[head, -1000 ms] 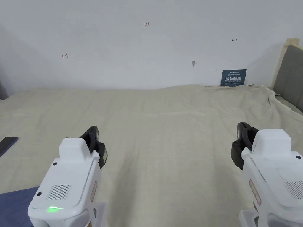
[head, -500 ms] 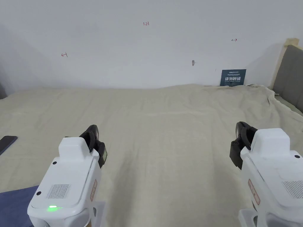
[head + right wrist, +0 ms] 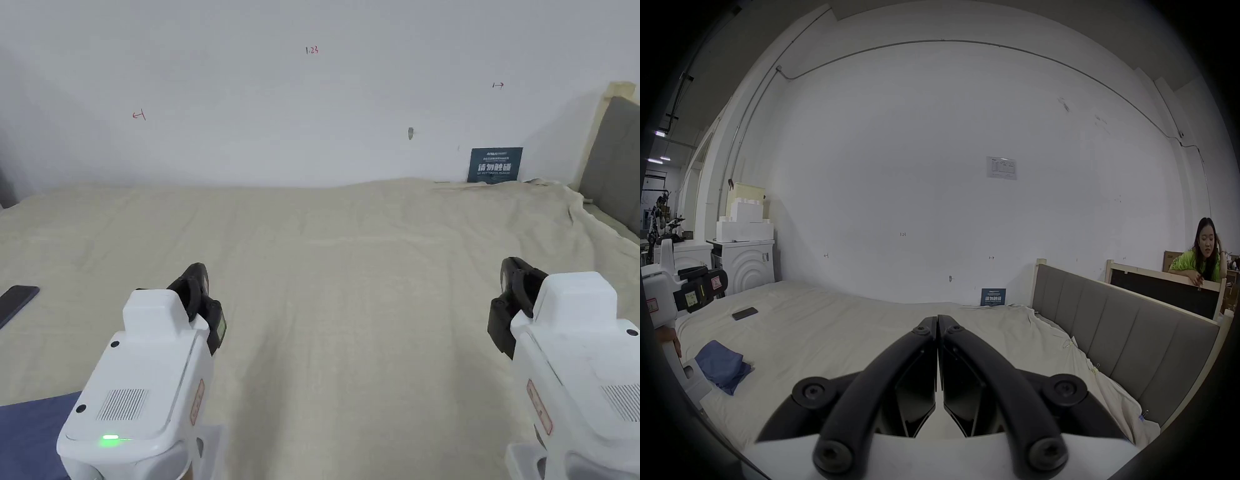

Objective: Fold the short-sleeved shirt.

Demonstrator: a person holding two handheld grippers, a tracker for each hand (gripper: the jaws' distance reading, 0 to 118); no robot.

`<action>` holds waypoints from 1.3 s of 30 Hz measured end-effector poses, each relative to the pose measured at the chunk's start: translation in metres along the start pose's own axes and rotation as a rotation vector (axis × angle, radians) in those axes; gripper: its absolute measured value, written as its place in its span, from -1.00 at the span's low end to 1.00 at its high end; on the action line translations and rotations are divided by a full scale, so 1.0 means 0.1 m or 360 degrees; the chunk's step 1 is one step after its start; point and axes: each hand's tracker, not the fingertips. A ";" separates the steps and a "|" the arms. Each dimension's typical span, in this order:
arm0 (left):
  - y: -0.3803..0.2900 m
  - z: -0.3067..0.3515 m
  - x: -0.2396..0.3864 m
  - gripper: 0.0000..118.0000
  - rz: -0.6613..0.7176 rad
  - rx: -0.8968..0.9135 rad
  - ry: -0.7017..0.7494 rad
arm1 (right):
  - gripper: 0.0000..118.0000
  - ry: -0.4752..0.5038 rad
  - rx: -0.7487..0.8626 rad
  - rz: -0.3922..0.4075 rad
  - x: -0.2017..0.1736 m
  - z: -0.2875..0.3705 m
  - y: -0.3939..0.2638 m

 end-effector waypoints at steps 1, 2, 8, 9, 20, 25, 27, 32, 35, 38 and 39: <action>0.00 0.00 0.00 -1.00 0.0000 0.0002 0.0000 | -1.00 0.0003 0.0000 0.0000 0.00 0.00 0.00; 0.00 0.00 0.00 -1.00 0.0002 0.0003 -0.0002 | -1.00 0.0003 0.0001 0.0000 0.00 0.00 0.00; 0.00 0.00 -0.01 -1.00 0.0001 0.0001 -0.0004 | -1.00 0.0001 0.0002 0.0004 -0.01 0.01 0.00; 0.00 0.00 -0.01 -1.00 0.0004 0.0000 -0.0005 | -1.00 0.0001 0.0001 0.0006 -0.01 0.01 0.00; -0.02 0.01 -0.03 -1.00 -0.0001 -0.0004 -0.0001 | -1.00 0.0006 0.0004 0.0004 -0.01 0.01 0.00; 0.00 0.01 -0.03 -1.00 0.0004 0.0002 -0.0001 | -1.00 0.0003 0.0002 0.0006 -0.01 0.01 0.00; 0.00 0.01 -0.04 -1.00 -0.0001 0.0003 -0.0001 | -1.00 0.0003 0.0002 0.0006 -0.01 0.01 0.00; 0.00 0.01 -0.03 -1.00 -0.0006 0.0010 0.0014 | -1.00 0.0010 -0.0002 -0.0009 -0.01 0.01 0.00; -0.01 0.02 -0.04 -0.94 -0.0004 0.0025 0.0019 | -0.96 0.0005 -0.0009 -0.0015 0.00 0.01 0.01; 0.00 0.03 -0.05 -0.85 0.0012 0.0027 0.0039 | -0.80 0.0001 -0.0007 -0.0038 0.01 0.03 0.00; -0.01 0.03 -0.06 -0.67 0.0018 0.0033 0.0057 | -0.53 -0.0005 -0.0011 -0.0042 0.01 0.03 0.00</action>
